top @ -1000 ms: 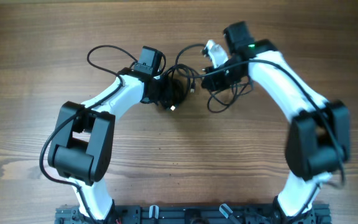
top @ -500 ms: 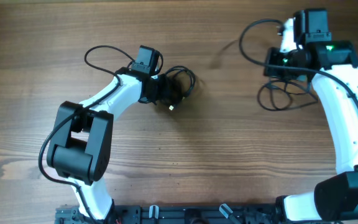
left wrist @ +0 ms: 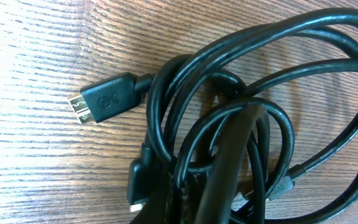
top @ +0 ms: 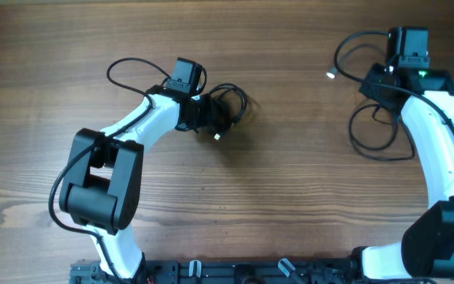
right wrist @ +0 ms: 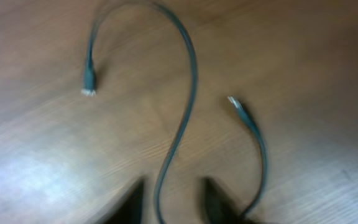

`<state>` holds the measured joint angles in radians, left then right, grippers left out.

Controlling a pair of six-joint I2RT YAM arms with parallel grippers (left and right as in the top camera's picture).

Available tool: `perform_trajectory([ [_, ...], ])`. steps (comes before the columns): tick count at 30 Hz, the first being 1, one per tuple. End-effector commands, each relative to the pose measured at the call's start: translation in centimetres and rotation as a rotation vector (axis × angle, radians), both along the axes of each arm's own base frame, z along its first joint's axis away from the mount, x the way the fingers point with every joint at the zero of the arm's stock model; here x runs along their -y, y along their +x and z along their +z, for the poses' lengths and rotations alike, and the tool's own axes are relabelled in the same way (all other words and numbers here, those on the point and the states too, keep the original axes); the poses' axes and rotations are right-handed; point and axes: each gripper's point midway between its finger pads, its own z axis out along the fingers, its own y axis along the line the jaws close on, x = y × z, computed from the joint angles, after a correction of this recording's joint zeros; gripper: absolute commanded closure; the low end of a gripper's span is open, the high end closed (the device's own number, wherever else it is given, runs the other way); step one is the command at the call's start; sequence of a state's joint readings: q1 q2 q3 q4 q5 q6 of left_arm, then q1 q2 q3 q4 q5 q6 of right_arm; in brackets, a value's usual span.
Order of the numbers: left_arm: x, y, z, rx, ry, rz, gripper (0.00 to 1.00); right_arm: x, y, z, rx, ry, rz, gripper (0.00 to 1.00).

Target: Untangle cables

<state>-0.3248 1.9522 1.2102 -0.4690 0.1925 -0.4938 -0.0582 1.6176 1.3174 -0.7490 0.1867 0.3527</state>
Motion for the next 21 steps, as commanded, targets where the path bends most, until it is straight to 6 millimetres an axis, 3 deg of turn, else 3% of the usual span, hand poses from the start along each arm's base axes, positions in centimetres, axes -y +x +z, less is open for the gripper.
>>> perform_trajectory([
  [1, -0.5, -0.2, -0.4, -0.010, 0.008, 0.002, 0.96, -1.6, 0.3, -1.2, 0.002, 0.041, 0.125, 0.21],
  [3, -0.5, -0.2, -0.4, -0.010, 0.008, 0.002, 0.96, -1.7, 0.2, -1.7, 0.003, 0.048, 0.124, 0.10],
  [7, -0.4, -0.2, -0.4, -0.010, 0.004, 0.001, 0.95, -5.3, 0.2, -2.9, -0.007, 0.238, 0.211, 0.09],
  [10, -0.4, -0.1, -0.4, -0.008, 0.004, 0.001, 0.94, -9.0, -0.4, -3.7, -0.039, 0.410, 0.361, 0.18],
  [11, -0.4, -0.1, -0.4, -0.008, 0.004, 0.001, 0.94, -9.6, -0.8, -4.3, -0.064, 0.446, 0.383, 0.25],
  [13, -0.4, -0.1, -0.4, -0.008, 0.004, 0.001, 0.94, -9.5, -1.4, -6.1, -0.130, 0.450, 0.365, 0.41],
  [14, -0.4, -0.1, -0.4, -0.009, 0.003, 0.001, 0.94, -8.8, -1.8, -7.5, -0.180, 0.420, 0.336, 0.44],
  [17, -0.4, -0.1, -0.4, -0.009, 0.003, 0.001, 0.94, -5.9, -2.8, -11.2, -0.304, 0.285, 0.254, 0.45],
  [21, -0.3, -0.2, -0.3, -0.011, -0.004, -0.002, 0.93, -3.8, -4.0, -14.8, -0.426, 0.183, 0.199, 0.45],
])
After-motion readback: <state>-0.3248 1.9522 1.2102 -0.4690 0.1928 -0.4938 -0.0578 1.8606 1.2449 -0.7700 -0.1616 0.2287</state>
